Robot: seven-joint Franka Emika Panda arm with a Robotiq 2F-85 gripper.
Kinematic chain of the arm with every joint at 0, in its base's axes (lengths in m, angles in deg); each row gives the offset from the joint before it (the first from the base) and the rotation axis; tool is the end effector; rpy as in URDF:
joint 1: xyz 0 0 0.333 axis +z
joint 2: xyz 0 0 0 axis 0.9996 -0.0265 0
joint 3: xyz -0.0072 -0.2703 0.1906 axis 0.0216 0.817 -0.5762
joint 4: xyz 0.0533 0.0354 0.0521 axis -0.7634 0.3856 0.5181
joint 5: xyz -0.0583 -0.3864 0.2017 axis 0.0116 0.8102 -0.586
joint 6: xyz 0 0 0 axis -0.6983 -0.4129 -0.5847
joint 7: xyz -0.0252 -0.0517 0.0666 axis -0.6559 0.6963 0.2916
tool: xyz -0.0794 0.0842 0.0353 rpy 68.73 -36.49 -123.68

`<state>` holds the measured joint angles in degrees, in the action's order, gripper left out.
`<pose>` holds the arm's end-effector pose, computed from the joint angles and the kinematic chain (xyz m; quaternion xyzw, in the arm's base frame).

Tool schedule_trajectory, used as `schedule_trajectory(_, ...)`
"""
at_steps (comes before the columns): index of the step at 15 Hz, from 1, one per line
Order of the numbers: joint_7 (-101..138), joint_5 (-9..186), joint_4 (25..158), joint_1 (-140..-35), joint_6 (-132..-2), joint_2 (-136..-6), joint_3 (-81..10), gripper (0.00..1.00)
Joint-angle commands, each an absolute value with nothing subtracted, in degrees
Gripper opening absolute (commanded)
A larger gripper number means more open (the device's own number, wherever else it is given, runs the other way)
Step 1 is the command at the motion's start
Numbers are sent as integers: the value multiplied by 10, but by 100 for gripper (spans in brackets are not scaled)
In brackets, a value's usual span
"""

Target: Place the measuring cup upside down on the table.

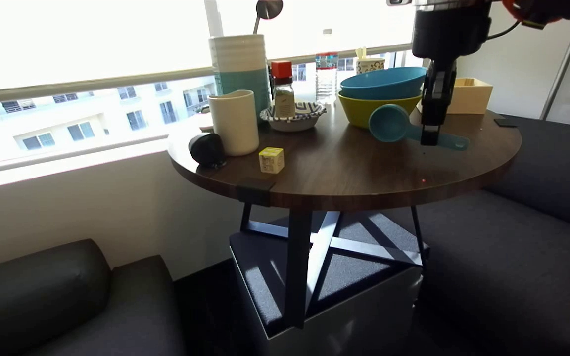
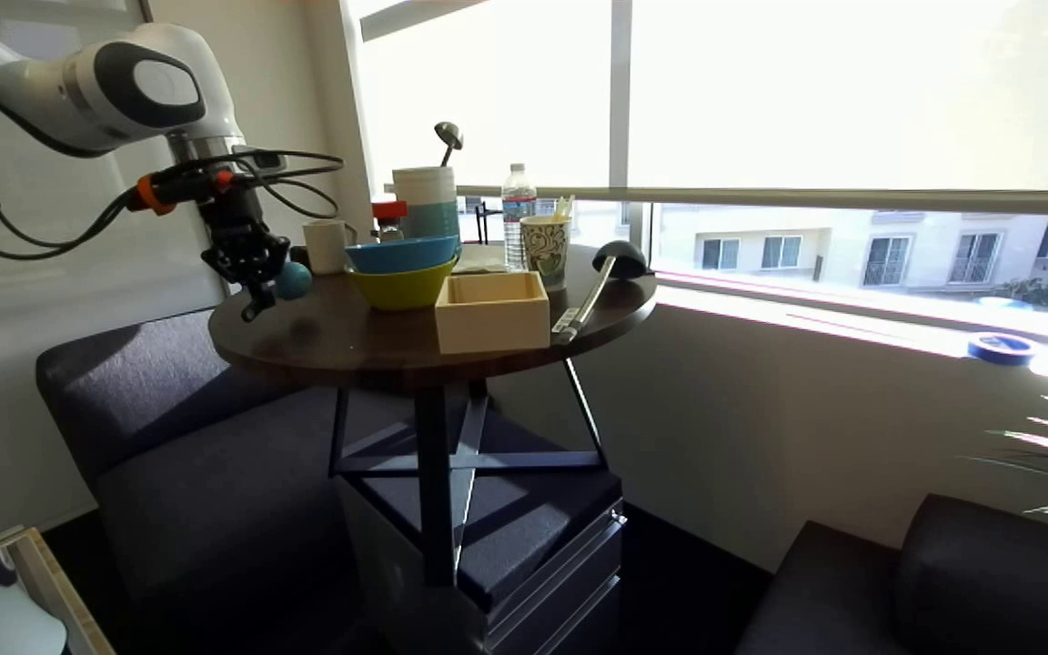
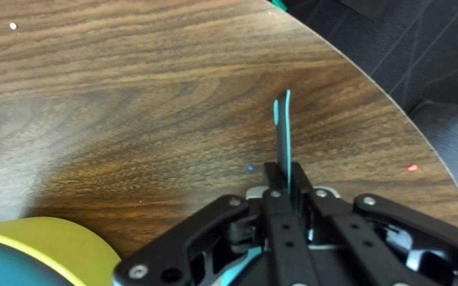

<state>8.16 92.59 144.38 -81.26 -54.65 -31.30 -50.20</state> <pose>0.4243 0.1290 0.3892 0.9698 0.2280 0.0061 0.0866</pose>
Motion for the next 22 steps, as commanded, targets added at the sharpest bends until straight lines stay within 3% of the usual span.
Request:
schedule_trajectory(1, 127, 989, 1468, -810, -575, -306, -522, 2)
schedule_trajectory(15, 283, 1067, 1477, -818, -604, -335, -560, 2)
schedule_trajectory(17, 289, 1068, 1476, -817, -602, -337, -561, 15)
schedule_trajectory(19, 294, 1066, 1475, -815, -599, -343, -563, 19)
schedule_trajectory(21, 298, 1064, 1474, -813, -597, -346, -565, 5)
schedule_trajectory(22, 300, 1066, 1474, -814, -598, -349, -565, 3)
